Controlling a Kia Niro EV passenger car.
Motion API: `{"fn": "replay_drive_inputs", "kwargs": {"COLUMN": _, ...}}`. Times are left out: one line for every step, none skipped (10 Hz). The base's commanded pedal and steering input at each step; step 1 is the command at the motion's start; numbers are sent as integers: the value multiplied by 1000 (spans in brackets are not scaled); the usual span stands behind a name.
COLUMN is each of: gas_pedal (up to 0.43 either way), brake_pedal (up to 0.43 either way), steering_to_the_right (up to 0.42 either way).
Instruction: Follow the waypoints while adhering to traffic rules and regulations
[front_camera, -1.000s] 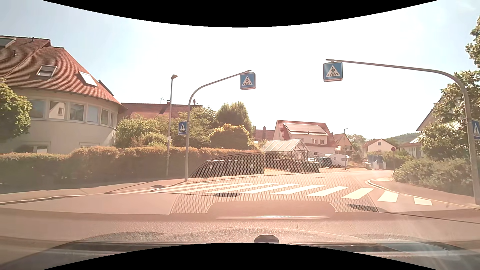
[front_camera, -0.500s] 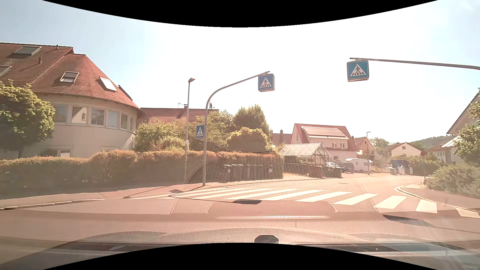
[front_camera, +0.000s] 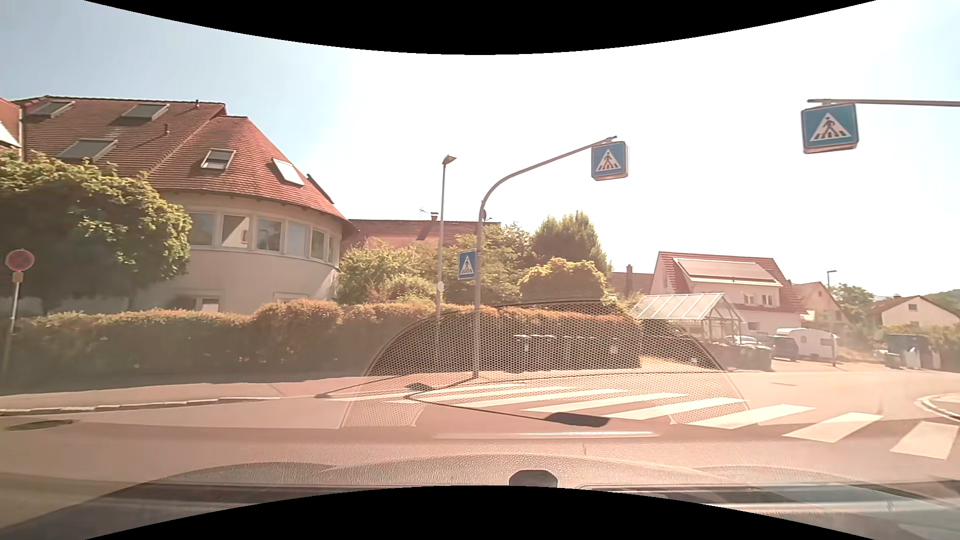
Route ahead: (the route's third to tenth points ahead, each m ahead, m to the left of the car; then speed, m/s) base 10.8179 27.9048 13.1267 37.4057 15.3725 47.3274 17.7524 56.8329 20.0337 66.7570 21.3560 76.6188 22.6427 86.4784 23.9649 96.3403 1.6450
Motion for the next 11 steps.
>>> {"fn": "replay_drive_inputs", "kwargs": {"gas_pedal": 260, "brake_pedal": 0, "steering_to_the_right": -842}}
{"fn": "replay_drive_inputs", "kwargs": {"gas_pedal": 299, "brake_pedal": 0, "steering_to_the_right": -852}}
{"fn": "replay_drive_inputs", "kwargs": {"gas_pedal": 299, "brake_pedal": 0, "steering_to_the_right": -853}}
{"fn": "replay_drive_inputs", "kwargs": {"gas_pedal": 299, "brake_pedal": 0, "steering_to_the_right": -853}}
{"fn": "replay_drive_inputs", "kwargs": {"gas_pedal": 299, "brake_pedal": 0, "steering_to_the_right": -854}}
{"fn": "replay_drive_inputs", "kwargs": {"gas_pedal": 299, "brake_pedal": 0, "steering_to_the_right": -853}}
{"fn": "replay_drive_inputs", "kwargs": {"gas_pedal": 299, "brake_pedal": 0, "steering_to_the_right": -853}}
{"fn": "replay_drive_inputs", "kwargs": {"gas_pedal": 299, "brake_pedal": 0, "steering_to_the_right": -852}}
{"fn": "replay_drive_inputs", "kwargs": {"gas_pedal": 299, "brake_pedal": 0, "steering_to_the_right": -849}}
{"fn": "replay_drive_inputs", "kwargs": {"gas_pedal": 299, "brake_pedal": 0, "steering_to_the_right": -842}}
{"fn": "replay_drive_inputs", "kwargs": {"gas_pedal": 299, "brake_pedal": 0, "steering_to_the_right": -825}}
